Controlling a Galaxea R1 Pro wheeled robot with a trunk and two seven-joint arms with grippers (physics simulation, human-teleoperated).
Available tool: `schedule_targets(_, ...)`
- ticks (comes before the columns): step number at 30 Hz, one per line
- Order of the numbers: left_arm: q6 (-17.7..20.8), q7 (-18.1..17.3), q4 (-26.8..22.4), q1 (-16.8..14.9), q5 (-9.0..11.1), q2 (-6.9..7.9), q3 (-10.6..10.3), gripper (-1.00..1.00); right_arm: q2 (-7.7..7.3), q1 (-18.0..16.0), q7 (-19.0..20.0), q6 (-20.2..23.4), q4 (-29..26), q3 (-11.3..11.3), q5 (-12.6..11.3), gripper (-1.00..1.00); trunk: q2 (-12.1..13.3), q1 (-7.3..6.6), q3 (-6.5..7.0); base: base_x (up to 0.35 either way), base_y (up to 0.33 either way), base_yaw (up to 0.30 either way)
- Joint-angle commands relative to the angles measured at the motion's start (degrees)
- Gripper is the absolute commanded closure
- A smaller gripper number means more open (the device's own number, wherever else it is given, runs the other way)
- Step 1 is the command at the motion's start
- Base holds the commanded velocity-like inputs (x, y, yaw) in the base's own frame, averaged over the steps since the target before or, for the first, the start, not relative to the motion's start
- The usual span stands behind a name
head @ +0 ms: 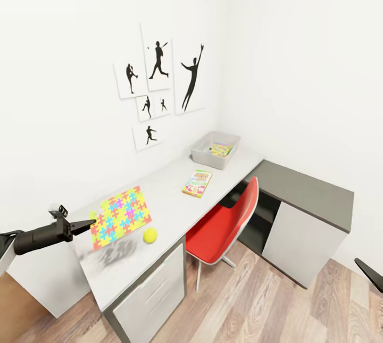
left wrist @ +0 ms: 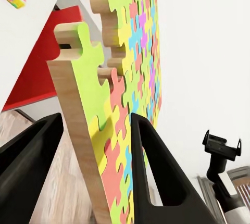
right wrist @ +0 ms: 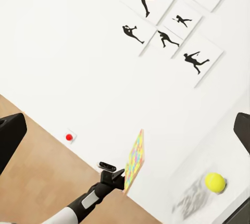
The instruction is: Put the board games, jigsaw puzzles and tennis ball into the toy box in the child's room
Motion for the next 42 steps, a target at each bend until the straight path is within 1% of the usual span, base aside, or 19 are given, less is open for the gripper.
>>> schedule_targets(1,0.59,-0.24,-0.02,0.11,0.01,0.0,-0.01,1.0,-0.02,0.01,-0.1,0.39,-0.01,0.03,-0.35,-1.0,-0.11,0.04,-0.02,0.0,-0.122,-0.137)
schedule_targets(6,0.48,-0.24,-0.09,0.65,0.01,0.0,0.18,1.0,-0.02,0.01,-0.13,0.39,-0.01,0.09,-0.35,-1.0,-0.11,0.04,0.35,0.033,-0.221,-0.107)
schedule_targets(10,-0.31,-0.24,-0.1,0.76,0.08,-0.02,0.2,1.0,-0.02,0.01,-0.54,0.34,0.01,0.23,-0.32,-1.0,-0.11,0.04,0.44,0.088,-0.278,-0.032)
schedule_targets(16,-0.87,-0.24,-0.11,0.8,0.17,-0.03,0.2,1.0,-0.02,0.01,-2.64,0.4,0.04,0.12,-0.34,-1.0,-0.11,0.04,0.47,0.138,-0.28,-0.007)
schedule_targets(33,-0.96,-0.24,-0.11,0.8,0.19,-0.04,0.18,1.0,-0.02,0.01,-3.36,0.48,-0.03,-0.01,-0.35,-1.0,-0.11,0.04,0.5,0.214,-0.231,-0.003)
schedule_targets(42,-0.96,-0.24,-0.11,0.8,0.19,-0.04,0.24,1.0,-0.02,0.01,-3.36,0.48,0.03,0.04,-0.35,-1.0,-0.11,0.04,1.0,0.224,-0.224,-0.148)
